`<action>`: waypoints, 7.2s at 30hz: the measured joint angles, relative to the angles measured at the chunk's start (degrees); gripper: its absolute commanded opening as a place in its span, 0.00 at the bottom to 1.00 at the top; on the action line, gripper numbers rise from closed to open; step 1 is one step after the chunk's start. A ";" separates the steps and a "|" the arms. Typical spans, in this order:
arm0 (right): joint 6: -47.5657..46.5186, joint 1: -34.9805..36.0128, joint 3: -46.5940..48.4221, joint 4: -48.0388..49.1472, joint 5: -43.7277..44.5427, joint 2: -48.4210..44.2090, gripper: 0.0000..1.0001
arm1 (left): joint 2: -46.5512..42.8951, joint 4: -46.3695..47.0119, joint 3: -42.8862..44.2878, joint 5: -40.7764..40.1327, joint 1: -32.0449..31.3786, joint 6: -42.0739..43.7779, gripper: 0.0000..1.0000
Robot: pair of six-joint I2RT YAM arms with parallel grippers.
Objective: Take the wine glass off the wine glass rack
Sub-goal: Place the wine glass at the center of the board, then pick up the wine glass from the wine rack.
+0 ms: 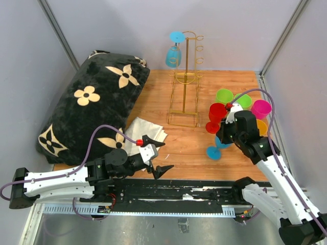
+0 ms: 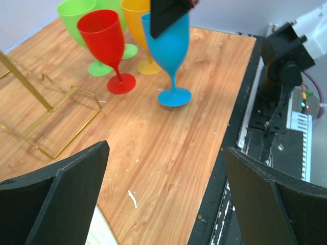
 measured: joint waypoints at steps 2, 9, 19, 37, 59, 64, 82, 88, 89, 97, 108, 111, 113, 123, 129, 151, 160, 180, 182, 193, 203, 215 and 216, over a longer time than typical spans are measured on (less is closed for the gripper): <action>0.55 0.00 -1.29 1.14 1.01 0.50 0.01 | 0.02 0.72 0.00 -2.12 0.00 -1.36 1.00; 1.51 0.52 -6.91 10.23 3.89 0.02 0.01 | 0.22 1.66 0.00 -7.74 0.00 -4.35 1.00; -0.35 3.58 -8.04 17.18 6.73 4.09 0.17 | 0.22 1.73 0.00 -13.31 0.00 -6.21 1.00; -0.46 3.61 -1.92 10.78 4.07 5.92 0.34 | -0.24 1.70 0.00 -21.29 0.00 -8.68 1.00; 2.16 3.61 5.46 6.73 2.03 -4.52 0.70 | 14.40 -14.93 22.93 -14.34 19.63 -23.54 1.00; 3.80 3.61 5.44 6.75 1.09 -5.92 0.71 | 17.03 -15.61 30.12 -5.38 31.36 -27.56 1.00; 5.64 3.61 5.44 7.45 -8.50 -8.09 0.99 | 42.86 -6.91 53.53 17.90 52.02 -45.22 1.00; 2.91 3.61 5.44 7.85 -10.64 -10.43 0.98 | 53.22 -3.48 62.88 17.75 52.63 -51.06 1.00; 2.45 3.61 5.44 7.85 -10.88 -10.71 0.98 | 55.36 -3.17 65.42 17.64 52.68 -51.58 1.00; -3.06 3.61 3.72 8.20 -11.28 -13.46 0.98 | 72.22 -2.86 87.17 17.05 53.16 -55.25 1.00; -7.96 3.61 2.91 8.28 -8.57 -16.39 0.98 | 87.17 -6.25 101.42 15.54 54.58 -57.96 0.89; -8.83 3.61 2.64 8.31 -8.28 -16.61 0.98 | 90.01 -7.13 103.58 15.37 55.10 -58.80 0.84; -9.46 3.61 2.51 8.26 -8.11 -16.63 0.98 | 91.12 -7.39 104.65 15.43 55.36 -59.25 0.83; -11.13 3.61 2.49 8.37 -7.37 -15.69 0.98 | 92.19 -5.09 106.22 16.04 55.60 -63.12 0.66; -11.21 3.61 2.49 8.68 -7.37 -15.13 0.98 | 94.18 -3.80 107.58 16.61 55.56 -65.61 0.53; -12.13 3.61 2.49 8.59 -7.26 -15.13 0.98 | 96.76 -2.49 108.93 17.18 54.82 -68.35 0.29; -12.28 3.61 2.49 7.74 -6.75 -14.71 0.98 | 96.76 -3.28 109.24 15.43 54.45 -67.76 0.09; -12.68 3.61 2.51 6.47 -3.78 -14.88 0.98 | 94.57 -3.91 110.05 6.86 53.05 -67.73 0.01; -12.70 3.61 2.51 6.27 -3.39 -14.88 0.98 | 94.25 -4.11 110.05 6.25 52.96 -67.71 0.01; -12.72 3.61 2.58 5.68 -2.40 -14.88 0.98 | 93.74 -5.81 110.03 4.13 52.78 -65.75 0.01; -12.72 3.61 2.62 5.44 -2.36 -14.80 0.98 | 91.97 -5.88 108.50 2.47 52.83 -64.06 0.01; -12.72 3.61 2.67 5.18 -2.21 -14.82 0.98 | 83.08 -6.12 99.32 -0.85 52.54 -56.04 0.00; -12.70 3.61 2.67 5.18 -2.21 -14.82 0.98 | 81.44 -5.46 97.13 -1.03 52.37 -55.06 0.01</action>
